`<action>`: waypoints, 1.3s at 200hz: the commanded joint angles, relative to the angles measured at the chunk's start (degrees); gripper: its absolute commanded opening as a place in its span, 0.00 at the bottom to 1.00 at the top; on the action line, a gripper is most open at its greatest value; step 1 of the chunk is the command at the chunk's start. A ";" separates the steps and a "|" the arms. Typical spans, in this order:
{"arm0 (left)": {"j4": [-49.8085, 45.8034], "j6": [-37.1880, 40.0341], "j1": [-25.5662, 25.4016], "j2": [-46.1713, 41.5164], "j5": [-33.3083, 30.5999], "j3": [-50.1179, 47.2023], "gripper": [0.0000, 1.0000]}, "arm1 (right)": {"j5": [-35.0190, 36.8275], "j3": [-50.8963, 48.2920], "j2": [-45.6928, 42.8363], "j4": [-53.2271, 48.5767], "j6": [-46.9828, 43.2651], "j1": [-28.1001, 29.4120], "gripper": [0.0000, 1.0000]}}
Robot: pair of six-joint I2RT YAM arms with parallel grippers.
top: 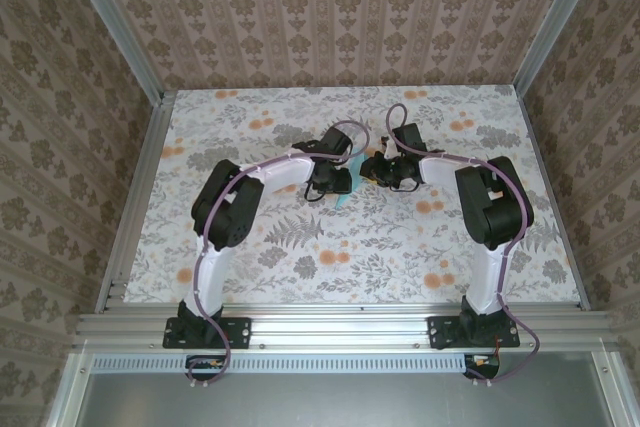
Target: Fold a paper plane with a square sheet of paper (pick it up from the middle)
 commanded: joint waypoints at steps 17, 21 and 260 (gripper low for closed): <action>-6.33 -0.41 -0.03 4.61 -3.58 0.94 0.34 | 1.57 0.75 1.90 -1.70 -2.36 0.43 0.20; -6.50 -0.43 -0.01 4.67 -3.69 1.01 0.35 | 1.52 0.85 1.98 -1.71 -2.42 0.50 0.20; -16.01 -3.37 -0.01 9.54 -7.30 6.95 0.35 | 2.76 -4.86 -2.34 10.16 1.88 1.90 0.09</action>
